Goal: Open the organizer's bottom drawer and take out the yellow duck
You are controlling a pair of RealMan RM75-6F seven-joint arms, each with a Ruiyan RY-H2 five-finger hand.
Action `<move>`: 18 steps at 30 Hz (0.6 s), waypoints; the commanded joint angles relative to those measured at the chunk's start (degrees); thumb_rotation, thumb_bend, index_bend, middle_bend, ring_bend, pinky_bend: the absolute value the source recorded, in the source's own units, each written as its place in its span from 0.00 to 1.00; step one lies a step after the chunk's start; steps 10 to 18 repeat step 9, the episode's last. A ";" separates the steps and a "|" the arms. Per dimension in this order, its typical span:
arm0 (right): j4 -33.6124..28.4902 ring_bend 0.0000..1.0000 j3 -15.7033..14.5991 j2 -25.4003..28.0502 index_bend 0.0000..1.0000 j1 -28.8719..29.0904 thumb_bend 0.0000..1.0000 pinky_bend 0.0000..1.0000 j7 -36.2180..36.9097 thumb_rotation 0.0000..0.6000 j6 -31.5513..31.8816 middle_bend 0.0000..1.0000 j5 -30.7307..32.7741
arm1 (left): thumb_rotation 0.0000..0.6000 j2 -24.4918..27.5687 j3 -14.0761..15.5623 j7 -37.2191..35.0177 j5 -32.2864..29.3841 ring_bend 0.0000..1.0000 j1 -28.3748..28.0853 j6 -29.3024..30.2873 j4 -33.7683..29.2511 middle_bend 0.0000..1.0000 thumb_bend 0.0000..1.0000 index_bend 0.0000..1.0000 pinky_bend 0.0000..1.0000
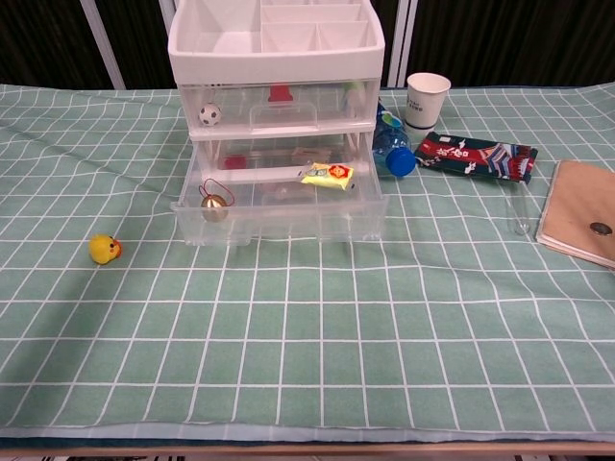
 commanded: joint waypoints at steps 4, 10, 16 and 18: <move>0.33 0.00 0.12 -0.52 0.00 0.00 0.04 0.22 -0.81 1.00 0.25 0.00 0.11 | 1.00 1.21 1.28 -8.75 3.51 0.00 7.87 7.03 5.87 0.00 0.05 0.00 0.00; 0.40 0.00 0.09 -0.70 0.00 0.00 0.04 0.22 -1.45 1.00 0.44 0.00 -0.07 | 1.00 1.28 0.07 -11.93 3.44 0.00 9.66 5.95 7.46 0.00 0.04 0.00 0.00; 0.40 0.00 0.09 -0.70 0.00 0.00 0.04 0.22 -1.45 1.00 0.44 0.00 -0.07 | 1.00 1.28 0.07 -11.93 3.44 0.00 9.66 5.95 7.46 0.00 0.04 0.00 0.00; 0.40 0.00 0.09 -0.70 0.00 0.00 0.04 0.22 -1.45 1.00 0.44 0.00 -0.07 | 1.00 1.28 0.07 -11.93 3.44 0.00 9.66 5.95 7.46 0.00 0.04 0.00 0.00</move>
